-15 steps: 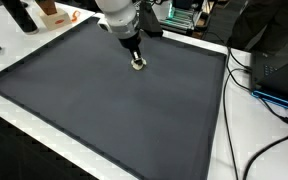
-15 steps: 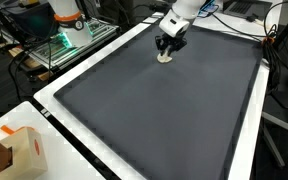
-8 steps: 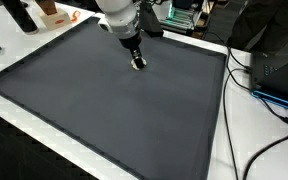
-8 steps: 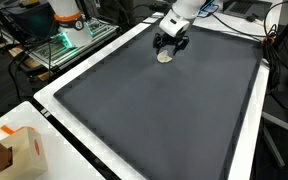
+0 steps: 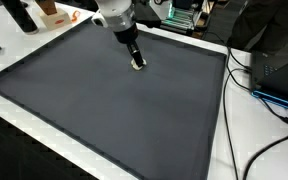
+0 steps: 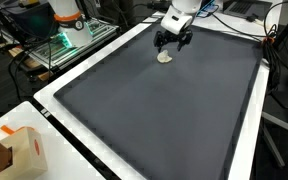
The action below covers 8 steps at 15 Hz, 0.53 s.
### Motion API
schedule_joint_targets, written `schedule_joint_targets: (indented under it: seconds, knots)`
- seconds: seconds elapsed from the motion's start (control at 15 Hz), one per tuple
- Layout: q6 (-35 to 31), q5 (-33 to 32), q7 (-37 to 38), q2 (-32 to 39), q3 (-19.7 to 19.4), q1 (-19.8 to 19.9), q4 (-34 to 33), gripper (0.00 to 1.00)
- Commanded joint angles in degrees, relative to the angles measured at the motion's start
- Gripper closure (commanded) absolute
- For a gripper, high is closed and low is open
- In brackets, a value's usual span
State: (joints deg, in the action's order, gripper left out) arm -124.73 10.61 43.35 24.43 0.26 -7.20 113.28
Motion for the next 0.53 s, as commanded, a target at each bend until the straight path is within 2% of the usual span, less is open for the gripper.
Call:
schedule_joint_targets:
  seconds: [0.0, 0.47]
  knots:
    - [-3.4, 8.1, -13.0, -5.0, 1.7, 5.1, 5.3, 0.00]
    - [-0.3, 26.8, -39.7, -5.8, 1.4, 13.7, 8.9, 0.00]
